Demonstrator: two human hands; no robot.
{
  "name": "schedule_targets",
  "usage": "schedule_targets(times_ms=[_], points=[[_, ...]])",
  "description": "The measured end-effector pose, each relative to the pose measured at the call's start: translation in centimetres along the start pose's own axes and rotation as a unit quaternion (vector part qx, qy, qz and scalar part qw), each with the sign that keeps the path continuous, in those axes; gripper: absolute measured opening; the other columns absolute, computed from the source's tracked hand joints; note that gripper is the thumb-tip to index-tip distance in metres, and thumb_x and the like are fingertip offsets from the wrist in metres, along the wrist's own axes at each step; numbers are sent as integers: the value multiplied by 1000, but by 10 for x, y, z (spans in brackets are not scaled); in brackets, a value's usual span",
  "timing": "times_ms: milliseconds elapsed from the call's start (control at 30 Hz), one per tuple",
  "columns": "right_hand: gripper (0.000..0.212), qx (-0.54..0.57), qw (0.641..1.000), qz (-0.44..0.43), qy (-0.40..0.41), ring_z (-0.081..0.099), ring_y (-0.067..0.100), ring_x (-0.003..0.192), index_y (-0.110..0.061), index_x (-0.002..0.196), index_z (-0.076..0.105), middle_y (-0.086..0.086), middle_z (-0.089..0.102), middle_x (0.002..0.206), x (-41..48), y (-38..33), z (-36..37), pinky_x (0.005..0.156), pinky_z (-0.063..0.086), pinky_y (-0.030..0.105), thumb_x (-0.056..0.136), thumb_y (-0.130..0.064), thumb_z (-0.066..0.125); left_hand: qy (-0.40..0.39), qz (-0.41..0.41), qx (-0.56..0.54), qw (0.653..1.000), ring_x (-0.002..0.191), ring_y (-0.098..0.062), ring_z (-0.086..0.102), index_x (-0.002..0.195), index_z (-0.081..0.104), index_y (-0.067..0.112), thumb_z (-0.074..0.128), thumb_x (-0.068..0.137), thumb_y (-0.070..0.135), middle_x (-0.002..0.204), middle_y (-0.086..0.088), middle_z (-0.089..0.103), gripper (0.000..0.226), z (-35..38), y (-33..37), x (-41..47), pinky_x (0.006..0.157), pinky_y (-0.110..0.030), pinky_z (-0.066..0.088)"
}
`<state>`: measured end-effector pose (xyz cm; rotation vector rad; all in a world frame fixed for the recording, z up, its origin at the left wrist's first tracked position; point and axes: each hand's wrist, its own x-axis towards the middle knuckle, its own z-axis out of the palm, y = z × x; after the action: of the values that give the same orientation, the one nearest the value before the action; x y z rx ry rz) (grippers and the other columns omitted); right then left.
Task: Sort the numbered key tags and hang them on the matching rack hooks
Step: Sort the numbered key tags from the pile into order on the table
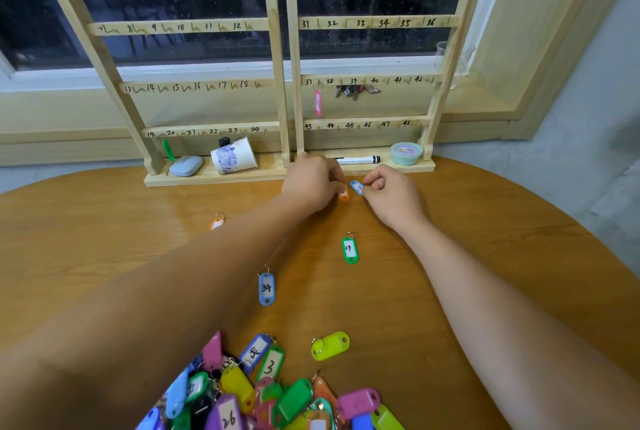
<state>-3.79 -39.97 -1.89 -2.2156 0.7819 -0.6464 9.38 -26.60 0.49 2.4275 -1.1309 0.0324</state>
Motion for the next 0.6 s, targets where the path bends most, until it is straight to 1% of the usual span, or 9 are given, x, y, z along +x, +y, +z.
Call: schedule_targets(times_ms=[67, 133, 233, 300, 367, 433, 467, 533, 600], points=[[12, 14, 1000, 2, 4, 57, 5, 72, -24, 97, 73, -10, 60, 72, -2, -1, -3, 65, 40, 25, 90, -14, 70, 27, 8, -26, 999, 117, -20, 53, 107, 77, 30, 79, 93, 39, 106, 7, 71, 17, -2, 1, -7, 94, -38, 51], [14, 22, 1000, 6, 16, 57, 1, 73, -24, 98, 73, -9, 62, 76, -5, 1, -7, 62, 38, 19, 93, -12, 68, 29, 28, -42, 998, 115, -19, 53, 110, 75, 30, 81, 89, 45, 108, 8, 68, 27, -7, 2, -17, 93, -37, 51], [19, 9, 999, -21, 27, 59, 3, 77, -23, 98, 76, -7, 69, 92, -10, 6, -10, 65, 39, 13, 91, -8, 67, -33, 71, -38, 996, 113, -17, 52, 116, 69, 34, 84, 84, 56, 113, 9, 63, 42, -17, 4, -39, 95, -36, 48], [24, -18, 998, -63, 17, 61, 6, 86, -22, 101, 79, -8, 70, 104, -15, 6, -10, 71, 38, 6, 92, -5, 66, -82, 82, -40, 992, 113, -15, 51, 118, 66, 37, 85, 80, 61, 114, 11, 59, 49, -23, 2, -54, 97, -36, 46], [29, -37, 994, -103, 4, 61, 7, 100, -22, 106, 81, -8, 72, 112, -20, 5, -10, 83, 42, 12, 95, -2, 62, -117, 79, -43, 989, 115, -14, 49, 120, 65, 37, 87, 77, 62, 116, 12, 55, 54, -28, 1, -65, 98, -34, 44], [33, -56, 990, -130, -1, 60, 12, 109, -22, 109, 80, -6, 74, 116, -24, 5, -10, 96, 48, 28, 96, -1, 59, -129, 84, -32, 988, 115, -14, 47, 122, 64, 37, 87, 76, 63, 117, 11, 54, 58, -30, 0, -71, 98, -35, 44], [33, -64, 988, -138, -1, 60, 15, 110, -22, 110, 80, -4, 74, 114, -26, 6, -10, 99, 49, 36, 96, 0, 60, -129, 88, -26, 987, 115, -14, 47, 122, 64, 36, 87, 76, 63, 117, 11, 54, 58, -29, 2, -73, 98, -35, 44], [32, -76, 986, -146, -1, 60, 19, 108, -21, 109, 81, -3, 72, 110, -28, 9, -9, 100, 50, 43, 95, 0, 62, -121, 96, -20, 988, 113, -15, 47, 121, 64, 35, 86, 77, 63, 115, 10, 54, 56, -27, 6, -75, 96, -36, 45], [29, -88, 985, -147, -2, 59, 21, 106, -20, 109, 82, -2, 70, 108, -29, 12, -8, 99, 50, 45, 94, -2, 64, -109, 101, -24, 989, 113, -16, 47, 119, 65, 34, 86, 78, 63, 114, 10, 54, 54, -22, 10, -76, 98, -37, 46]])
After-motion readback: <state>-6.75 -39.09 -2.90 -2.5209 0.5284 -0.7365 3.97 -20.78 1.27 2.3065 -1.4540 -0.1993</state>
